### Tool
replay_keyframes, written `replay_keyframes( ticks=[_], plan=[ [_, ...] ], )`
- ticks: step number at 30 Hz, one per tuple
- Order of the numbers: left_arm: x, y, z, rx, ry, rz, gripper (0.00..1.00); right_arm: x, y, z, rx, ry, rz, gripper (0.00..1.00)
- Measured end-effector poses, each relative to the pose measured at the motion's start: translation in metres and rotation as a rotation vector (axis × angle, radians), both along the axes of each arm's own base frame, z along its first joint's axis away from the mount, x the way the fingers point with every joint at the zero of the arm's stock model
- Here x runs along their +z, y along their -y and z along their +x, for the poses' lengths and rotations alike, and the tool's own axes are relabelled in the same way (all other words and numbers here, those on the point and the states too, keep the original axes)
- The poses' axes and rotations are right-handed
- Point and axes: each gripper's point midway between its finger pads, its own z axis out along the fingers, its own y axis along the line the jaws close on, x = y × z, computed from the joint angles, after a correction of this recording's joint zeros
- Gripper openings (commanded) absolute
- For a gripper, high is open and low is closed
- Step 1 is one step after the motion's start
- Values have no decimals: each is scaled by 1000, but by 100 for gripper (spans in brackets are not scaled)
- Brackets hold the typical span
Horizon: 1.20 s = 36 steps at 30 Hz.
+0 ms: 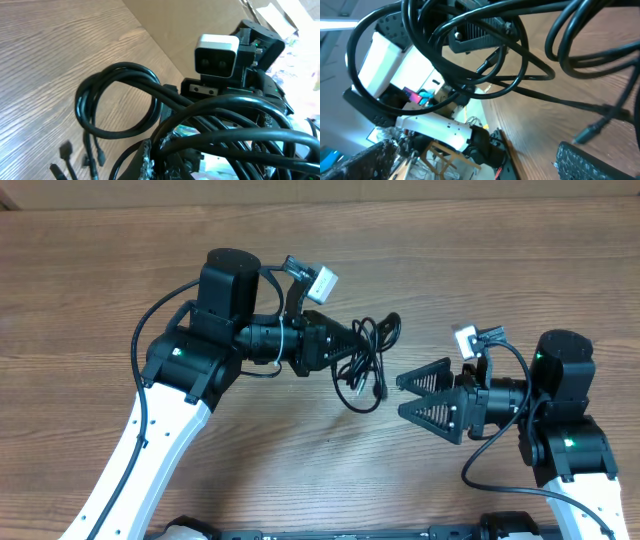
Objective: Untangle cables
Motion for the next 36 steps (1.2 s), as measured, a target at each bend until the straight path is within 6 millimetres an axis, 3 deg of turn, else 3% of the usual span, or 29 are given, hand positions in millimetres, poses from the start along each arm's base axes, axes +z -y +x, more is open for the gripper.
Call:
replay_keyframes(
  ticks=[10,14,20,30,36],
  plan=[
    [3,4,-5,-18,-17,-14,4,4,-1,-9,54,61,21,99],
    [3,18,-20,-65,-47,-15,4,-1,-1,-12,58,91,13,99],
    [5,36,-41,-136,-63,-24,4,-4,0,-9,44,133,-2,82],
    [6,51,-62,-198,-81,-23,4,-16,2,4,-36,110,-62,81],
    [5,52,-64,-204,-85,-19,4,-18,2,5,-47,104,-72,78]
  ],
)
